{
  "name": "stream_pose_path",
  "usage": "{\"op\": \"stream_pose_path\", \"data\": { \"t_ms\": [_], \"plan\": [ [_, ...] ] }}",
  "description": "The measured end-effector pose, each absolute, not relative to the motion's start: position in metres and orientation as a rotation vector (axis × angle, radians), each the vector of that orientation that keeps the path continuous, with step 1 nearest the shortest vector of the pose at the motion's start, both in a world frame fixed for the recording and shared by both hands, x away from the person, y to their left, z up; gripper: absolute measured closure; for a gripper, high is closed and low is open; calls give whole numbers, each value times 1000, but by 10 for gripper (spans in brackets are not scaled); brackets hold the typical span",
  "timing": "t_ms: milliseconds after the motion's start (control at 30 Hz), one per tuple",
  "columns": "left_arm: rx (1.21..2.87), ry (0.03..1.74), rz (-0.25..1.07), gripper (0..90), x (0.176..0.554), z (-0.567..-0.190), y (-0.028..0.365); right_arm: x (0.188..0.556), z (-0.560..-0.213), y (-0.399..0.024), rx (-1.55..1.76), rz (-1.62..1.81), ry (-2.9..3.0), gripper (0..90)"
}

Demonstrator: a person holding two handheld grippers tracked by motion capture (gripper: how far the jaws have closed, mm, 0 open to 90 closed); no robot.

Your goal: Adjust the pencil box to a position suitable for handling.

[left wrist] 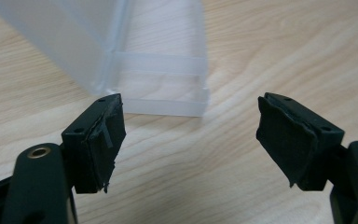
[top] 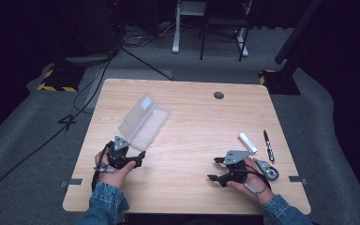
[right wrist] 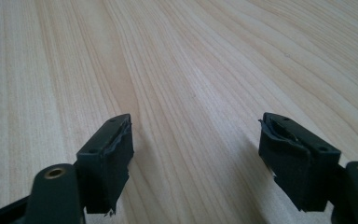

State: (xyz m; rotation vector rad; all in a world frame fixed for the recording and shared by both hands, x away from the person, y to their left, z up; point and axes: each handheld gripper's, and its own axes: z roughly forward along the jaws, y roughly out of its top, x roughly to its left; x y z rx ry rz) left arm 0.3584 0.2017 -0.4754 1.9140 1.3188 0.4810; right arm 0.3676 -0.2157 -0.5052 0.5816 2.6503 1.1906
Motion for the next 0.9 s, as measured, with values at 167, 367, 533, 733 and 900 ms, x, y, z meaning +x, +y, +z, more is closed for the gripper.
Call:
{"op": "stream_pose_path", "data": {
  "t_ms": [167,367,533,733,900],
  "plan": [
    [1869,1395,505,250,365,-478,214,367,-505,-216,583,1190,2648,262],
    [1831,1464,504,280,377,-483,223,367,-505,-216,583,1190,2645,262],
    [1841,1502,491,290,392,-489,216,366,-505,-217,596,1188,2641,262],
    [1797,1520,480,292,404,-493,211,364,-505,-217,612,1187,2631,263],
    [1773,1520,512,291,409,-489,208,363,-505,-218,625,1183,2625,264]
  ]
}}
